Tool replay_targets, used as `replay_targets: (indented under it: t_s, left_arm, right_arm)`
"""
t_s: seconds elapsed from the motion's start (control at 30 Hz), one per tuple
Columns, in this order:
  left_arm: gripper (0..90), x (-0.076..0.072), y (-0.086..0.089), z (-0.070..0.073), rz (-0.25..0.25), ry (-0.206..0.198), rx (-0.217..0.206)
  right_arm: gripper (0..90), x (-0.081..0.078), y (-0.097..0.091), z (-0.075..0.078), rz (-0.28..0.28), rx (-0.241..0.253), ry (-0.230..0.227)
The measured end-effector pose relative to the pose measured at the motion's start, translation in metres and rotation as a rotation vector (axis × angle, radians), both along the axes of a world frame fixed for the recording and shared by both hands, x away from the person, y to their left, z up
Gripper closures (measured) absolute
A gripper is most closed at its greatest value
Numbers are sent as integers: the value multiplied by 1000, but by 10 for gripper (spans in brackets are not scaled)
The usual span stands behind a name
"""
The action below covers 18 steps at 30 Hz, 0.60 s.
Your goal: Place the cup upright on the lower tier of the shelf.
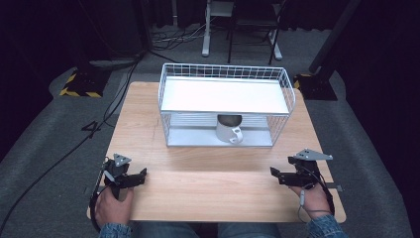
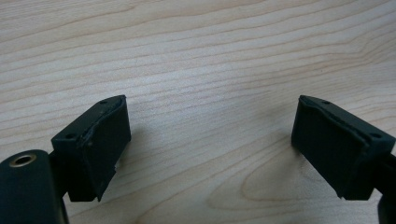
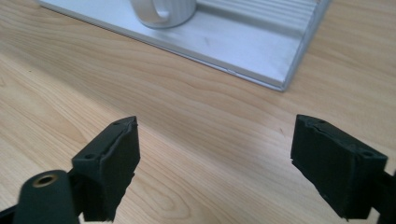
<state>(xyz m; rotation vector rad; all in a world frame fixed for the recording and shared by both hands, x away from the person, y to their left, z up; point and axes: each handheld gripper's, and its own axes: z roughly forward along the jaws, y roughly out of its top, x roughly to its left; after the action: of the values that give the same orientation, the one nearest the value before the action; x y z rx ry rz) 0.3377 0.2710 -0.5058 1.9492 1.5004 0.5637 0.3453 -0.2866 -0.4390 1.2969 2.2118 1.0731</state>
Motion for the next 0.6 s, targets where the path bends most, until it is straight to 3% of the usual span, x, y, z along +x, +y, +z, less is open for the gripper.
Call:
replay_targets:
  t_s: [0.1,0.6]
  left_arm:
    - [121,0,0,0,0,0,0]
    - [121,0,0,0,-1,1,1]
  right_arm:
    - [153,1,-5,-7,-4,13,9]
    - [154,-3,-32,-51,-70,-48,66]
